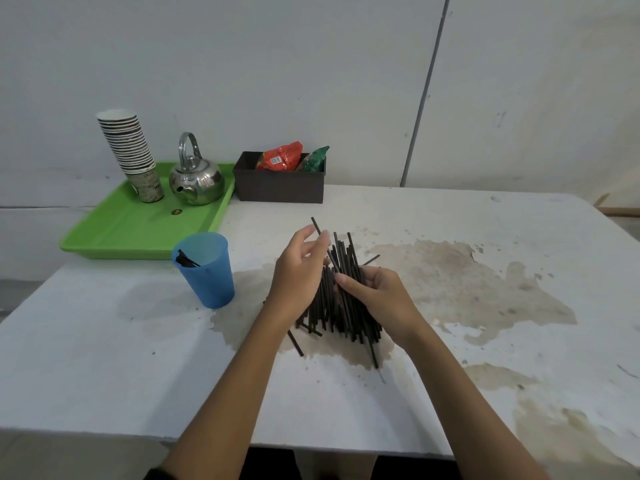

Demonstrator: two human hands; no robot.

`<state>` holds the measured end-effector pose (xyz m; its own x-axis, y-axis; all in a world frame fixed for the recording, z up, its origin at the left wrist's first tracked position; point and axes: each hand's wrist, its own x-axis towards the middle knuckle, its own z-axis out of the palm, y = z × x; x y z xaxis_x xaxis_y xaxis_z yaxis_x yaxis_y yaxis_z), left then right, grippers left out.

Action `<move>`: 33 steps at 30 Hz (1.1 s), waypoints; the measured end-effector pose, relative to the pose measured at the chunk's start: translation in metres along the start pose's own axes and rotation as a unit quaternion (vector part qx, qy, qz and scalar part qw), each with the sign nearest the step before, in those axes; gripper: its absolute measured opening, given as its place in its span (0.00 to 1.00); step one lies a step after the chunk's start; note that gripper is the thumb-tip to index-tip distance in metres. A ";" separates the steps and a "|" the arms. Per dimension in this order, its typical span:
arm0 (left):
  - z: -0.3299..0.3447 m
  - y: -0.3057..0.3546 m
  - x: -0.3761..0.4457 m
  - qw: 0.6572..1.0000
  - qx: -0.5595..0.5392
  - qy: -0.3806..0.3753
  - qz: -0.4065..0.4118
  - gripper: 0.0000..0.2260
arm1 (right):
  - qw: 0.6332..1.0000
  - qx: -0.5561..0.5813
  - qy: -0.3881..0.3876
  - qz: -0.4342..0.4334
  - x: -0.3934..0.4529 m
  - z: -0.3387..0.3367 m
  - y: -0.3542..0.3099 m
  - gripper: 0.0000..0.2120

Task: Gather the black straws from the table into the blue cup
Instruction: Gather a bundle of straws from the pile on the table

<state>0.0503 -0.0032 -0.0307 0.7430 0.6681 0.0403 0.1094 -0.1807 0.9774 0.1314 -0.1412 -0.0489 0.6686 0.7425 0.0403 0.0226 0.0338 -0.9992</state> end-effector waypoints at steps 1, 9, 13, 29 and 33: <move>0.003 0.005 0.003 1.000 -0.010 0.000 -0.001 0.22 | 1.000 0.003 0.000 -0.003 -0.001 0.000 0.000 0.09; 0.013 0.017 0.007 0.999 0.005 -0.027 0.033 0.10 | 1.000 0.021 0.003 -0.023 -0.006 -0.002 0.004 0.06; 0.009 0.020 0.011 0.998 0.005 -0.060 0.017 0.11 | 0.999 0.030 -0.002 -0.026 -0.007 -0.005 0.006 0.07; 0.016 -0.013 -0.013 0.983 -0.139 -0.121 -0.024 0.13 | 0.997 0.060 -0.012 -0.038 -0.006 -0.007 0.005 0.09; 0.015 -0.012 -0.012 0.975 -0.191 -0.103 -0.052 0.10 | 0.998 0.030 0.009 -0.048 -0.004 -0.007 0.007 0.07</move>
<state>0.0499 -0.0196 -0.0457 0.8618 0.5029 -0.0663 -0.0339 0.1873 0.9817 0.1339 -0.1485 -0.0556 0.6785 0.7219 0.1360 0.0431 0.1457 -0.9884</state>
